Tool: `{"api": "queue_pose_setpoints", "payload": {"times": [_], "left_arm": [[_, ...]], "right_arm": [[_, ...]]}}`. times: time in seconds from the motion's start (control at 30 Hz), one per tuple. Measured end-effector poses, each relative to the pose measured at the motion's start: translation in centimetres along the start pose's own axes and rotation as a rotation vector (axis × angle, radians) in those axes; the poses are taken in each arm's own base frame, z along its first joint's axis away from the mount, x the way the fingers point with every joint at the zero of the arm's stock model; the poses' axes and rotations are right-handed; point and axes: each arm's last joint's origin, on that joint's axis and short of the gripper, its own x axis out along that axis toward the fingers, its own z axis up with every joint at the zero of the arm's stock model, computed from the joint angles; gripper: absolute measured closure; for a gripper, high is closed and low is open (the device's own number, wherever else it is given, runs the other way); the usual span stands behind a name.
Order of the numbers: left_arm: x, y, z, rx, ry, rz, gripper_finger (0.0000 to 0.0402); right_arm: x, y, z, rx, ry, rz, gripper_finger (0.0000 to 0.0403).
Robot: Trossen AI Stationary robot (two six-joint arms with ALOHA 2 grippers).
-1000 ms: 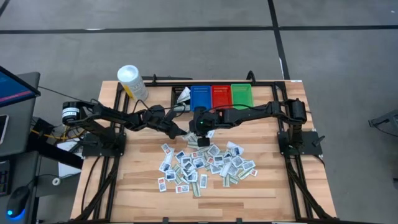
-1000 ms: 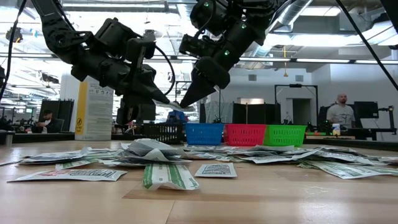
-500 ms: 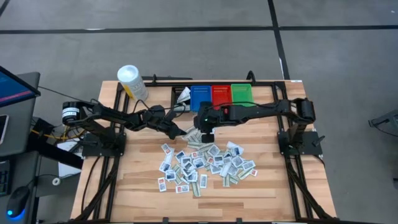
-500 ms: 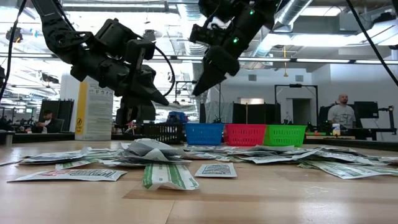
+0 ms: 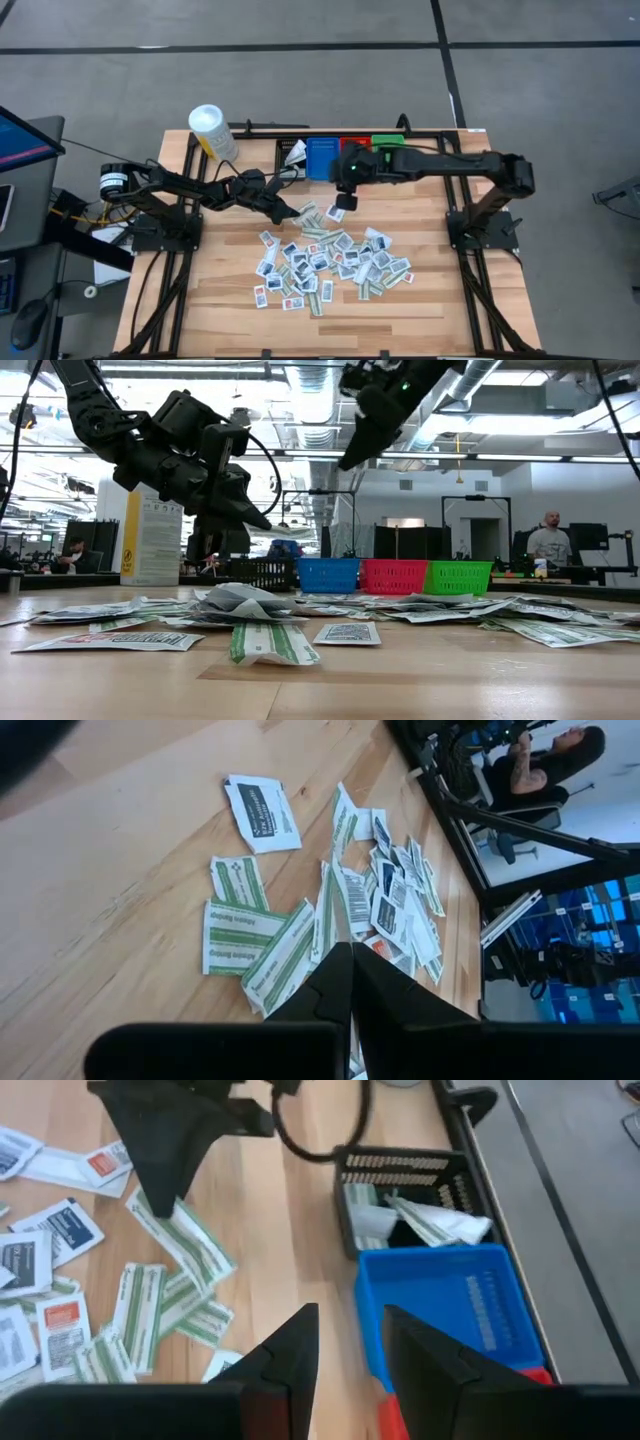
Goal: Pick & Place First Aid Supplies
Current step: Put the green bandage pack in the black bin
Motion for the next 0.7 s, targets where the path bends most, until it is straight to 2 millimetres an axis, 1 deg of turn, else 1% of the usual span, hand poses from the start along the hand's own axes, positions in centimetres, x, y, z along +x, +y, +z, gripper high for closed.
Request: {"api": "queue_pose_setpoints", "payload": {"times": [0.1,0.23,0.3,0.43,0.7], "left_arm": [[0.0,0.0,0.0,0.002,-0.004,-0.004,0.0397],[-0.1,-0.2,0.1,0.005,-0.01,-0.01,0.0395],[-0.1,-0.2,0.2,0.008,-0.015,-0.015,0.0396],[-0.1,-0.3,0.2,0.01,-0.02,-0.02,0.0396],[-0.1,-0.3,0.2,0.01,-0.02,-0.021,0.0396]], "right_arm": [[-1.5,-0.6,-0.1,0.02,-0.03,-0.011,0.0295],[-3.2,-1.1,-1.6,0.066,-0.05,-0.026,0.0296],[-3.8,-1.4,-3.0,0.104,-0.051,-0.034,0.0296],[-4.7,-1.5,-6.1,0.207,-0.124,-0.059,0.0296],[-5.6,-0.6,-11.9,0.411,-0.327,-0.067,0.0296]]}}
